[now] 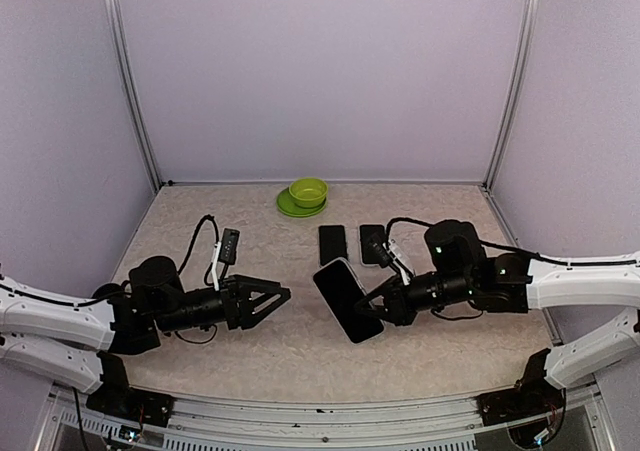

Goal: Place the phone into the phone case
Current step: Pass from the right arm to the left

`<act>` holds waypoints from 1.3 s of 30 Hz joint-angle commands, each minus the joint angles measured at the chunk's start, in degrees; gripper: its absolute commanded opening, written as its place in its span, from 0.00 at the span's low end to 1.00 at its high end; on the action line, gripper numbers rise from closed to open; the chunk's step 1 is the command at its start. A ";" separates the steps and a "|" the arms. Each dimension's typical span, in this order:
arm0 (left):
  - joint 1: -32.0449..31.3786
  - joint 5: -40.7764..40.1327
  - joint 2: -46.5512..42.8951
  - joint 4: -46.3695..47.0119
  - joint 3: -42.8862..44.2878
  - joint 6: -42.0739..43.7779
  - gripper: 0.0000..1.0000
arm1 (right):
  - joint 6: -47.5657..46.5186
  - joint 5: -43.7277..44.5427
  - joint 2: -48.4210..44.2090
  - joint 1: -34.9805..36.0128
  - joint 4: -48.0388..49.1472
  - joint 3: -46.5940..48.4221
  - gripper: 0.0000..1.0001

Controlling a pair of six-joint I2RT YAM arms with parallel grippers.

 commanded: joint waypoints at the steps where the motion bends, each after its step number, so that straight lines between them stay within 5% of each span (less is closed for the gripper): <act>1: 0.40 0.21 2.49 6.52 -0.37 -2.64 0.76 | 6.00 -0.47 -2.75 -0.43 12.30 -1.31 0.00; 15: 0.44 3.43 12.65 20.40 -0.11 -9.01 0.73 | 17.02 -4.13 -1.50 -0.28 36.30 -8.96 0.00; 25: 0.35 5.69 19.48 27.89 1.77 -12.11 0.66 | 18.03 -5.74 3.54 2.41 43.07 -8.24 0.00; 39: -0.19 7.12 22.97 31.08 3.11 -13.17 0.43 | 22.20 -5.27 12.44 4.41 54.69 -8.98 0.00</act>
